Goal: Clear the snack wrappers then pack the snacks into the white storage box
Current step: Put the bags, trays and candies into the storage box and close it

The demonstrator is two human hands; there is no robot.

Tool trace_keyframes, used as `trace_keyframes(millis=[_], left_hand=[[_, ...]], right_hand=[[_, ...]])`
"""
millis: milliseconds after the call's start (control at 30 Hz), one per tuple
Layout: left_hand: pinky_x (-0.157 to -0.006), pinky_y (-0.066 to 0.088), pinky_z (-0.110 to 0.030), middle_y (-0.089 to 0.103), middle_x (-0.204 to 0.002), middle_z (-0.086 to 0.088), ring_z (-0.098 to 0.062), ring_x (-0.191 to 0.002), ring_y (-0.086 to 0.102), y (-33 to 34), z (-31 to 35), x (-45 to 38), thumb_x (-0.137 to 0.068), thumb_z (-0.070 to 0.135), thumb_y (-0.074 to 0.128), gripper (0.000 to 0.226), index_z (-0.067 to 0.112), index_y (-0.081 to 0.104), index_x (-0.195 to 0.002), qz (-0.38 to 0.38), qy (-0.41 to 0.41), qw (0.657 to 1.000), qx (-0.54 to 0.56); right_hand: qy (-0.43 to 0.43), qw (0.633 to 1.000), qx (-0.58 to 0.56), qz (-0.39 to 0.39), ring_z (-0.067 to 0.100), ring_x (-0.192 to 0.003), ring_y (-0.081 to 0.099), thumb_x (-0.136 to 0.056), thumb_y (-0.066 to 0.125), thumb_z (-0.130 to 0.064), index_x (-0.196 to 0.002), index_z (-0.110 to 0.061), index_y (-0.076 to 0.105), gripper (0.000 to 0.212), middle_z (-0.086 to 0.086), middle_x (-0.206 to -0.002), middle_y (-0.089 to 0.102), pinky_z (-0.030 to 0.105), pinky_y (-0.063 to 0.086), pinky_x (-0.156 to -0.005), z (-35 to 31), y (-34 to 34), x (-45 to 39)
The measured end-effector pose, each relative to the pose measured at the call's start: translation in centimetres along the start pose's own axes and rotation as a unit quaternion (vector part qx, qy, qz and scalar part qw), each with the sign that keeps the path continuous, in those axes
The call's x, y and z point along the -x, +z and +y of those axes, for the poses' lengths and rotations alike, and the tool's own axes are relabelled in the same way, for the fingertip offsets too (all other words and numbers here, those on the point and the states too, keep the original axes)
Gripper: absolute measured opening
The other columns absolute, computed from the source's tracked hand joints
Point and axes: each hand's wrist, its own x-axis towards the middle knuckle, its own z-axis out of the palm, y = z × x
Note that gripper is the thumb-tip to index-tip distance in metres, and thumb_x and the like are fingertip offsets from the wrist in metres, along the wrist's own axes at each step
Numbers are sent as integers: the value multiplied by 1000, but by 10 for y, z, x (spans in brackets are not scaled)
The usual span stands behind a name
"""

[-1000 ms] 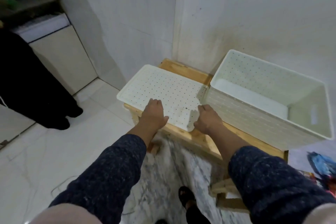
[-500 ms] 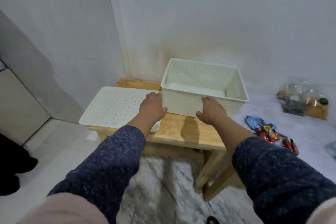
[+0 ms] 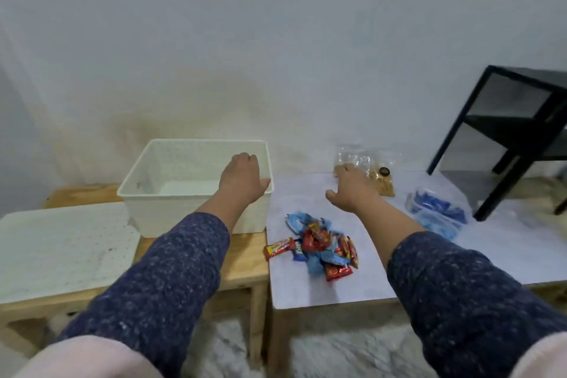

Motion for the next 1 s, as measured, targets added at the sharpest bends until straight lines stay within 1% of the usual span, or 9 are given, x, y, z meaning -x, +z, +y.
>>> trace_keyframes(millis=[133,267,333,467,667,767,867,933,1000], left_hand=[[-102,38,-39,39,-139,-14,-29,-130,36,18,74,-26,-92,45,49,63,4,35,-138,14,28,999,9],[-103,38,-39,37,-141,-14,-29,-132,35,42,128,-43,-92,45,48,64,3,34,-139,-15,47,999,13],[-104,37,-38,36,-142,-14,-29,-133,34,52,147,-56,-93,45,48,65,3,32,-139,-27,54,998,9],[-105,36,-38,34,-144,-13,-28,-134,32,69,176,-86,-93,44,48,65,4,30,-141,-37,83,996,12],[-102,37,-36,40,-138,-13,-28,-129,38,100,211,-149,-92,42,49,60,6,35,-139,-51,135,990,-4],[-101,38,-37,41,-137,-13,-27,-127,39,121,226,-177,-92,41,49,59,7,35,-139,-63,137,988,5],[-102,37,-36,39,-140,-12,-27,-130,37,150,239,-198,-91,41,51,61,11,34,-141,-90,136,986,14],[-103,36,-37,34,-144,-11,-27,-133,33,169,247,-211,-90,40,52,63,14,31,-143,-108,124,986,25],[-105,35,-38,25,-150,-11,-28,-138,27,186,255,-227,-89,40,53,65,17,28,-145,-124,96,986,50]], right_hand=[[31,999,0,24,31,-127,43,-87,52,-38,-137,-10,39,59,12,-137,42,40,38,-102,82,-14,-10],[48,999,-7,15,30,-128,41,-86,53,-35,-137,-15,39,57,11,-138,41,39,34,-105,142,-15,-18],[55,998,-4,6,30,-131,38,-88,52,-34,-140,-16,36,58,11,-141,38,40,32,-107,164,-14,-24],[64,998,-11,4,29,-132,36,-88,54,-34,-143,-18,32,61,12,-144,34,39,32,-108,196,-6,-47],[87,995,-33,-19,28,-136,33,-88,54,-35,-146,-20,28,65,11,-149,29,40,31,-111,231,8,-96],[91,995,-45,-22,28,-137,31,-88,53,-36,-146,-20,28,66,12,-150,28,40,31,-110,251,18,-121],[102,991,-71,-49,28,-138,29,-90,52,-38,-148,-19,25,66,12,-151,25,40,30,-110,273,36,-144],[110,987,-97,-71,27,-138,29,-91,52,-38,-148,-20,24,66,11,-151,25,39,31,-111,287,50,-160],[112,982,-122,-88,27,-137,31,-91,52,-38,-147,-21,25,64,10,-151,25,39,32,-110,302,66,-180]])
